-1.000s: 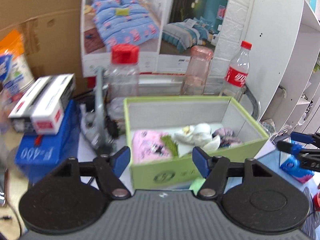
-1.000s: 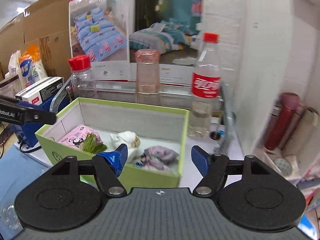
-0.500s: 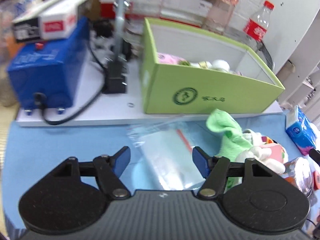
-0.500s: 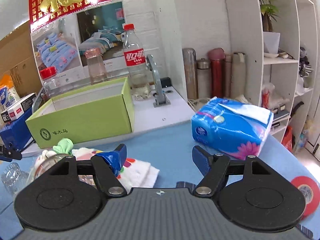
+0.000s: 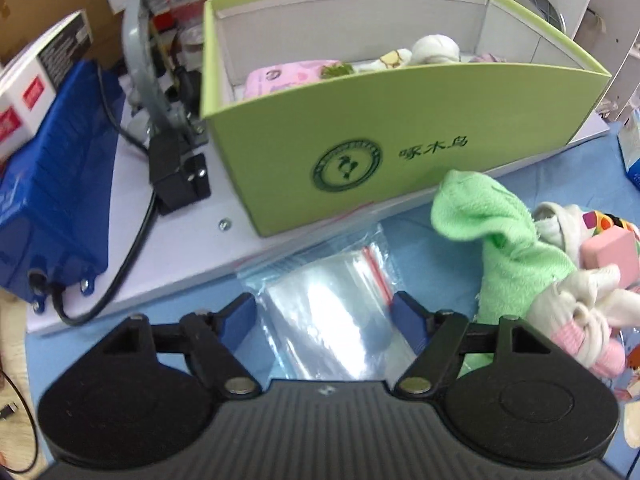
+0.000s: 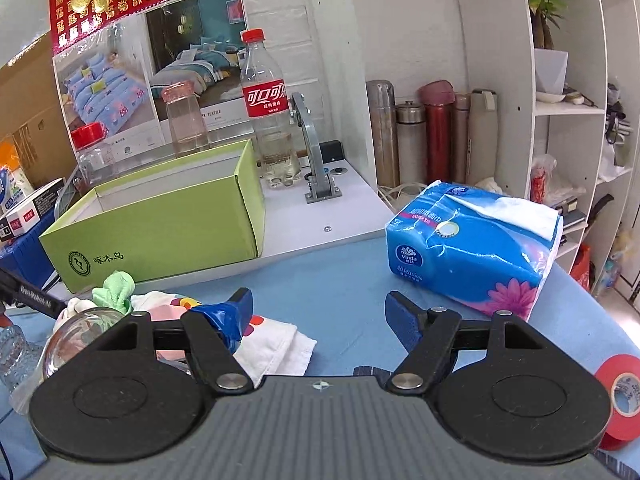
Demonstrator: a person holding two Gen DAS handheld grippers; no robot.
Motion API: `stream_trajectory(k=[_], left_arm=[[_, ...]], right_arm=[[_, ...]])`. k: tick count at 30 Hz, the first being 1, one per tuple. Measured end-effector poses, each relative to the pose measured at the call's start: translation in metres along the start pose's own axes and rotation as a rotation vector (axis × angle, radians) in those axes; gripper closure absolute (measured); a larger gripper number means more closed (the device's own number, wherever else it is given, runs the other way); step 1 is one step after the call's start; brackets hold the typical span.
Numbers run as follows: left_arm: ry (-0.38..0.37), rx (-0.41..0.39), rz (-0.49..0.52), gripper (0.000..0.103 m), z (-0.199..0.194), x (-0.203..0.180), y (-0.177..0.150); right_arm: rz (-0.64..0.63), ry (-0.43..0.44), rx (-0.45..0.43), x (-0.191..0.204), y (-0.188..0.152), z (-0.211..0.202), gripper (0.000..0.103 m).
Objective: Organize soft objects
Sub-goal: 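Move left tool to the clear zip bag while right tool approaches the yellow-printed white sock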
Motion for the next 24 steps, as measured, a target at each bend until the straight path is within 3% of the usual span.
stream_trajectory(k=[8, 13, 16, 21, 24], left_arm=[[0.100, -0.031, -0.129, 0.023, -0.028, 0.064, -0.030], [0.120, -0.070, -0.138, 0.022, -0.040, 0.069, -0.045], [0.120, -0.075, -0.136, 0.016, -0.042, 0.066, -0.049], [0.123, -0.071, -0.139, 0.013, -0.036, 0.068, -0.044], [0.120, -0.069, -0.135, 0.013, -0.032, 0.070, -0.041]], right_arm=[[-0.087, 0.045, 0.016, 0.004, 0.010, 0.002, 0.043], [-0.385, 0.297, 0.181, 0.026, 0.012, 0.015, 0.043], [-0.590, 0.390, 0.269, 0.027, 0.015, 0.016, 0.043], [-0.708, 0.522, 0.370, 0.027, 0.012, 0.023, 0.043], [-0.791, 0.563, 0.380, 0.036, -0.001, 0.034, 0.043]])
Point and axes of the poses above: each gripper's, at about its wrist camera, not at the fingertips, and z roughly the way its jaws point, x to its left, y to its top, the point moved 4 cm from there along z, roughly the way its jaws point, and after that the axes turned 12 degrees about -x, right-handed, at the moved point
